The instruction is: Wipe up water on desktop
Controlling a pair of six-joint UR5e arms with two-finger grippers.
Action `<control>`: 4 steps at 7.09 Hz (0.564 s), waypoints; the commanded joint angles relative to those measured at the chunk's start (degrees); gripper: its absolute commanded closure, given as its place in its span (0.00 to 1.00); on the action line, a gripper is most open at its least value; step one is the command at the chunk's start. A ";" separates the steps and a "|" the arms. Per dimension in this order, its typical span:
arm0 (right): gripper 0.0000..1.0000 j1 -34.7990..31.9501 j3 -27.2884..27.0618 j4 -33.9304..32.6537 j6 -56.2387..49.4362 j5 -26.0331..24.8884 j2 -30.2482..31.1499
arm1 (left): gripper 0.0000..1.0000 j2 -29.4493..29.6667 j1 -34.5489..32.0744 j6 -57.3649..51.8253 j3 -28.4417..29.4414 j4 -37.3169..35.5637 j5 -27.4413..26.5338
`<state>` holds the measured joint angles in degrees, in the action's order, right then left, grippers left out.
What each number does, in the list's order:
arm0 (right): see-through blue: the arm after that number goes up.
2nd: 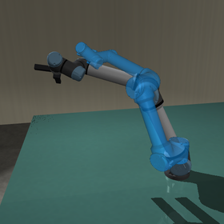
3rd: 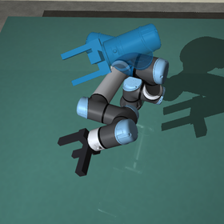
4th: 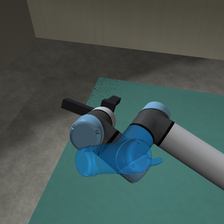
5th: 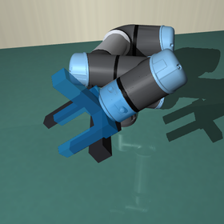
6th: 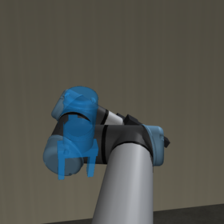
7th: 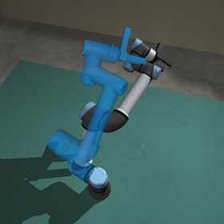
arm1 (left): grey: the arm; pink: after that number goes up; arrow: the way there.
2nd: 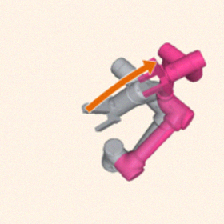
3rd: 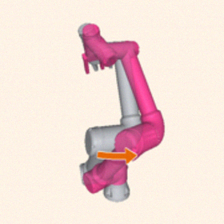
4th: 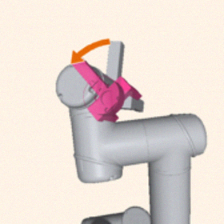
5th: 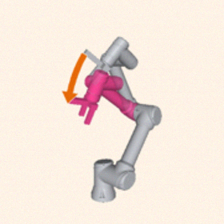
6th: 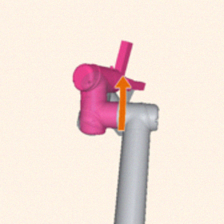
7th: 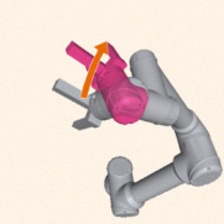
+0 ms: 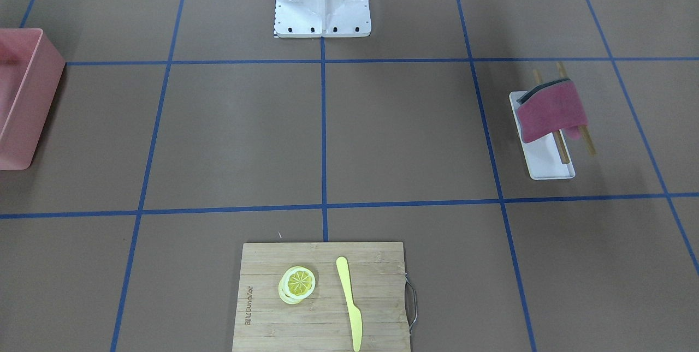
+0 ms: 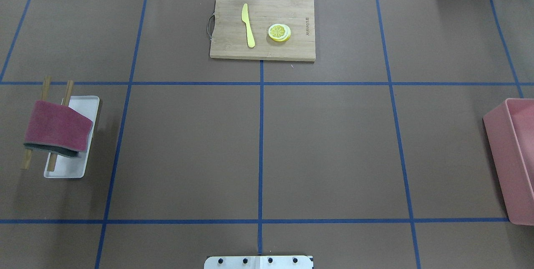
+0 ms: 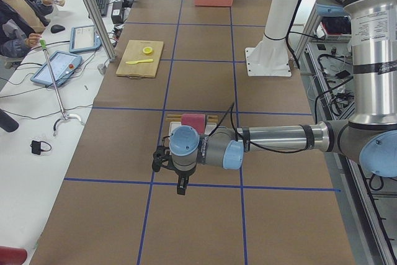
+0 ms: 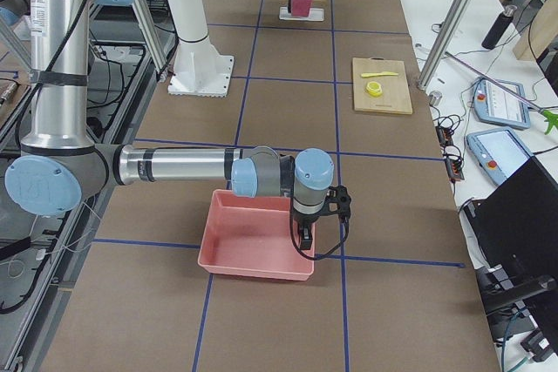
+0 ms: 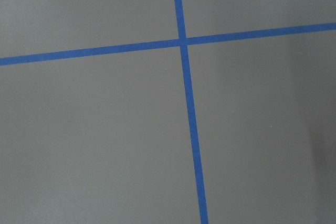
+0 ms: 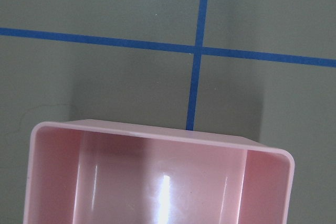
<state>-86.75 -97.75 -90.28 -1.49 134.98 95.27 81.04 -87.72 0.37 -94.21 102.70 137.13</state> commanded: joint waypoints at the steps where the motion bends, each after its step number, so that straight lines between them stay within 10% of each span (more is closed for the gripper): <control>1: 0.00 0.00 -0.34 0.02 0.00 0.02 0.00 | 0.02 -0.09 0.00 0.07 0.00 0.04 0.07; 4: 0.00 0.00 -0.34 0.02 0.09 0.02 0.18 | 0.02 -0.01 0.00 -0.10 -0.09 1.27 -0.11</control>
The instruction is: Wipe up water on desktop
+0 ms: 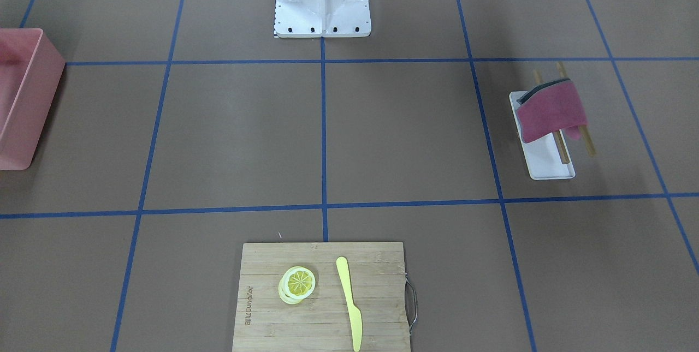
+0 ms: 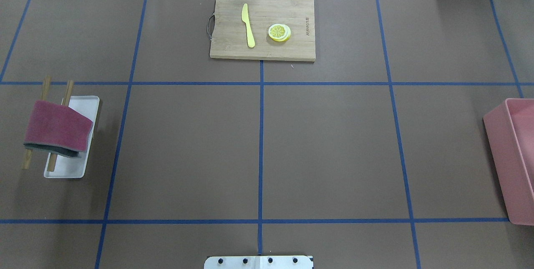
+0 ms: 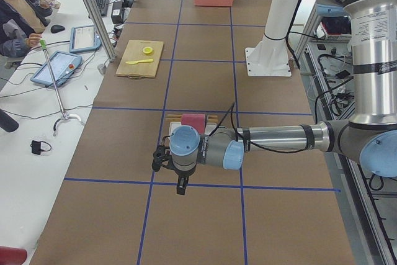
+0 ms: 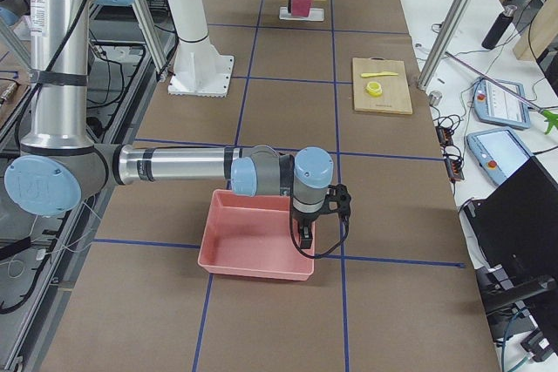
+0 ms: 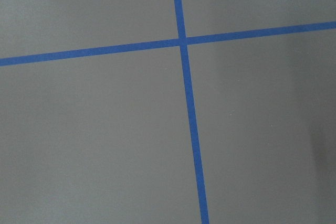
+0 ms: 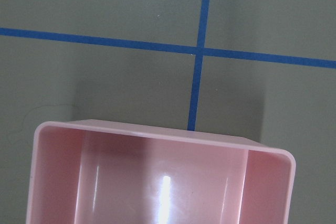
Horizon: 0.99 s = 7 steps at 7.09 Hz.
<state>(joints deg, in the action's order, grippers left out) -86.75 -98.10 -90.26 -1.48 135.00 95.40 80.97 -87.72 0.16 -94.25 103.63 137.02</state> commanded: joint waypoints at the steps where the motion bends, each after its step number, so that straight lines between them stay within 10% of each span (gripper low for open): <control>1: 0.00 0.00 0.02 0.00 -0.02 0.00 0.05 | 0.02 0.15 0.00 0.27 -0.06 0.35 0.09; 7: 0.00 0.00 0.11 0.26 0.42 0.26 0.31 | 0.02 -0.19 0.09 0.36 -0.24 6.14 0.26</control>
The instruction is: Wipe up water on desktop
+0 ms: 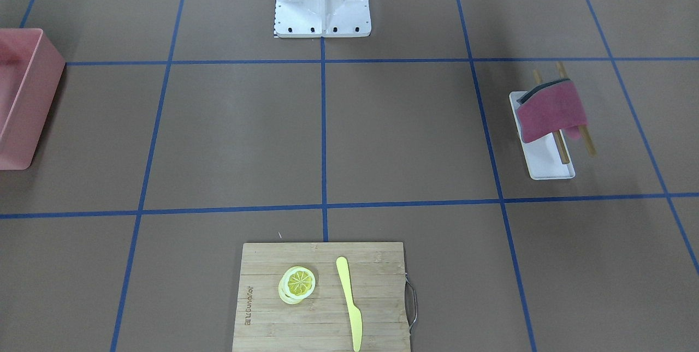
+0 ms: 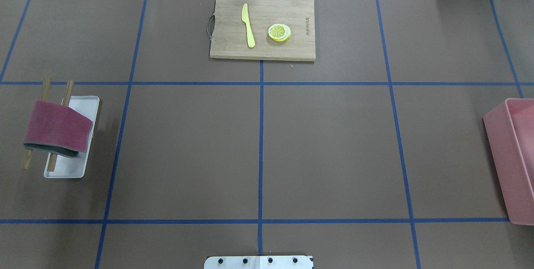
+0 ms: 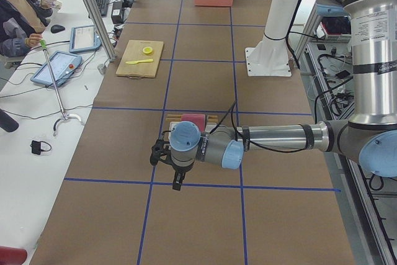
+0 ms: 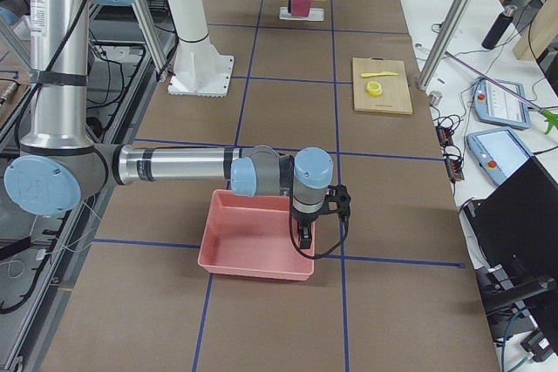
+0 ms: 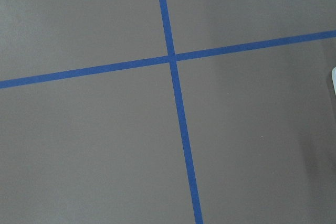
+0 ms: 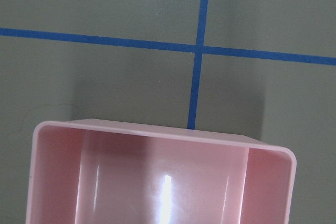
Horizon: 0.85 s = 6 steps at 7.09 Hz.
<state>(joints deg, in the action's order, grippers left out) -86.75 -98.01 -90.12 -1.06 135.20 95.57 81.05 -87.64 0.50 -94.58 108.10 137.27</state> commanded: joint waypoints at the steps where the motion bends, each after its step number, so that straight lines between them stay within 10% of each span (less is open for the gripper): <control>1: 0.00 0.00 0.27 0.12 0.09 0.06 0.14 | 0.02 -0.45 0.01 0.02 0.10 1.68 0.01; 6: 0.00 0.00 -0.26 0.04 0.27 0.33 -0.30 | 0.02 -0.54 0.01 0.02 0.27 3.16 -0.16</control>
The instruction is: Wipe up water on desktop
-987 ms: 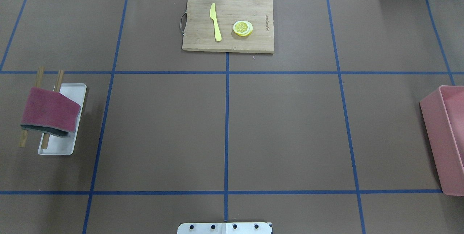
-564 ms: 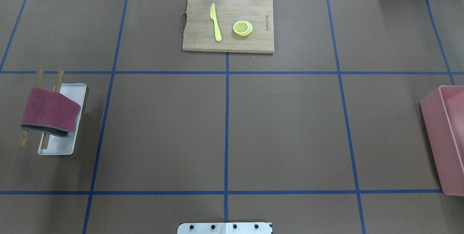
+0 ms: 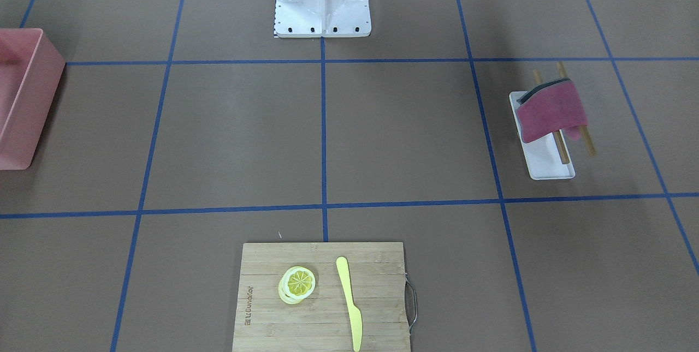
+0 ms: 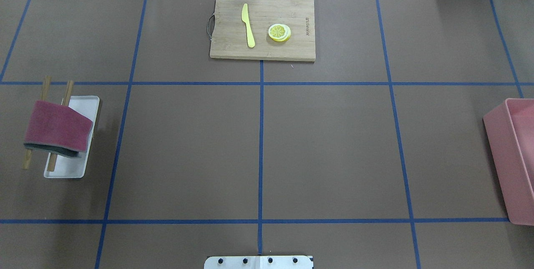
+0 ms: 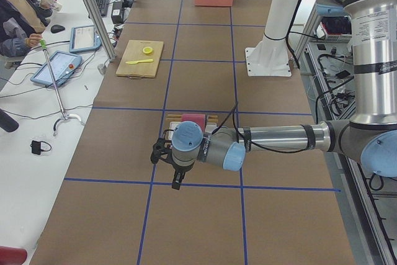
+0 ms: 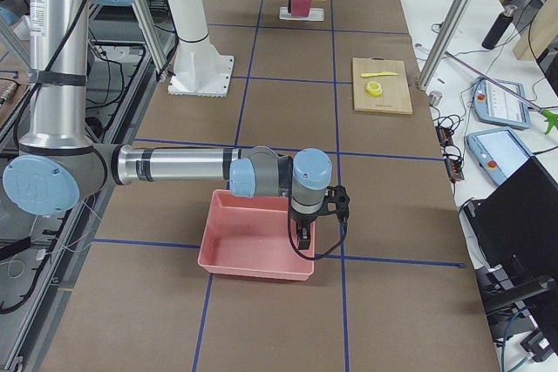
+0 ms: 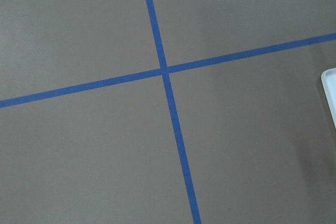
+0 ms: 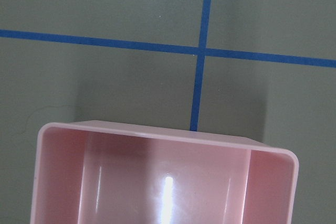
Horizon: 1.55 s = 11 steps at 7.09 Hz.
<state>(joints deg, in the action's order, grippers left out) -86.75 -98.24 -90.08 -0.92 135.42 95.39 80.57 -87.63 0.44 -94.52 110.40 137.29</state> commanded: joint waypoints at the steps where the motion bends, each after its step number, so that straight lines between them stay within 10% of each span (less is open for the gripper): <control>1: 0.00 0.00 -0.02 0.26 0.22 0.19 -0.21 | 0.02 -0.15 0.00 0.01 -0.40 1.04 0.69; 5: 0.00 0.17 0.33 0.52 0.13 0.02 -0.47 | 0.02 0.20 -0.09 4.80 -1.63 3.58 12.25; 11: 0.00 0.26 0.41 7.79 -0.57 5.82 1.89 | 0.02 3.55 16.08 36.98 -11.57 4.65 4.92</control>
<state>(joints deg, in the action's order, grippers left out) -86.54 -98.09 -85.93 -1.45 141.10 96.04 84.14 -73.02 32.64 -105.90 115.25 142.57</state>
